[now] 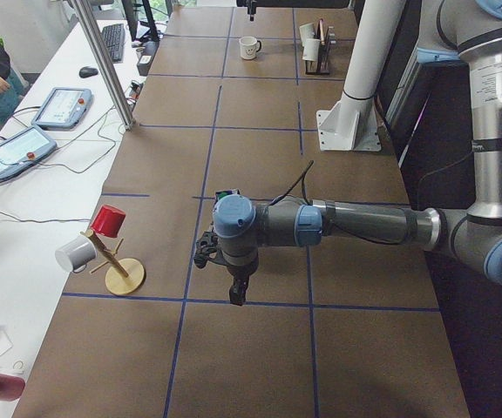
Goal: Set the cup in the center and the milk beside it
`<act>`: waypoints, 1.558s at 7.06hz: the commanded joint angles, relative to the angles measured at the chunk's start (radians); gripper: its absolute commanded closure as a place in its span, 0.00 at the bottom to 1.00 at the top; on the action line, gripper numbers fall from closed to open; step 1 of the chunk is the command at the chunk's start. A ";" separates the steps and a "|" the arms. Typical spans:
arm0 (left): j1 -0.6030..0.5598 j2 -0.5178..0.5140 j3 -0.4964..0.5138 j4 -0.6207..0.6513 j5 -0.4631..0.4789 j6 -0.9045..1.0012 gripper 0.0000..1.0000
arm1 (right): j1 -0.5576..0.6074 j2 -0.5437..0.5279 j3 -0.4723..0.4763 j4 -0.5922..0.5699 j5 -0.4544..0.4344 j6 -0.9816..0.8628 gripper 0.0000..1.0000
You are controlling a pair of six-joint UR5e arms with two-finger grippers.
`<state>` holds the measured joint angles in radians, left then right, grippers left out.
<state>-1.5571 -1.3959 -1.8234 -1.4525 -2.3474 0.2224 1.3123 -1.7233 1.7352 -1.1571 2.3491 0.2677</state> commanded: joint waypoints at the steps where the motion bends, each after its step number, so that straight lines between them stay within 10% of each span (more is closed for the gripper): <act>1: 0.000 0.000 -0.002 0.000 -0.001 0.000 0.00 | -0.056 0.053 -0.085 0.091 -0.004 0.056 0.00; 7: 0.000 0.000 -0.005 0.000 -0.001 0.000 0.00 | -0.212 0.070 -0.114 0.091 -0.128 0.120 0.06; 8: 0.000 0.000 -0.005 0.000 0.000 0.000 0.00 | -0.220 0.071 -0.120 0.091 -0.129 0.123 0.23; 10: 0.000 0.000 -0.004 0.000 0.000 0.000 0.00 | -0.229 0.085 -0.129 0.091 -0.129 0.123 0.88; 11: 0.000 0.000 -0.005 0.000 0.000 0.000 0.00 | -0.234 0.091 -0.134 0.090 -0.129 0.123 0.95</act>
<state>-1.5570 -1.3959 -1.8275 -1.4527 -2.3471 0.2224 1.0847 -1.6416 1.6083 -1.0664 2.2199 0.3911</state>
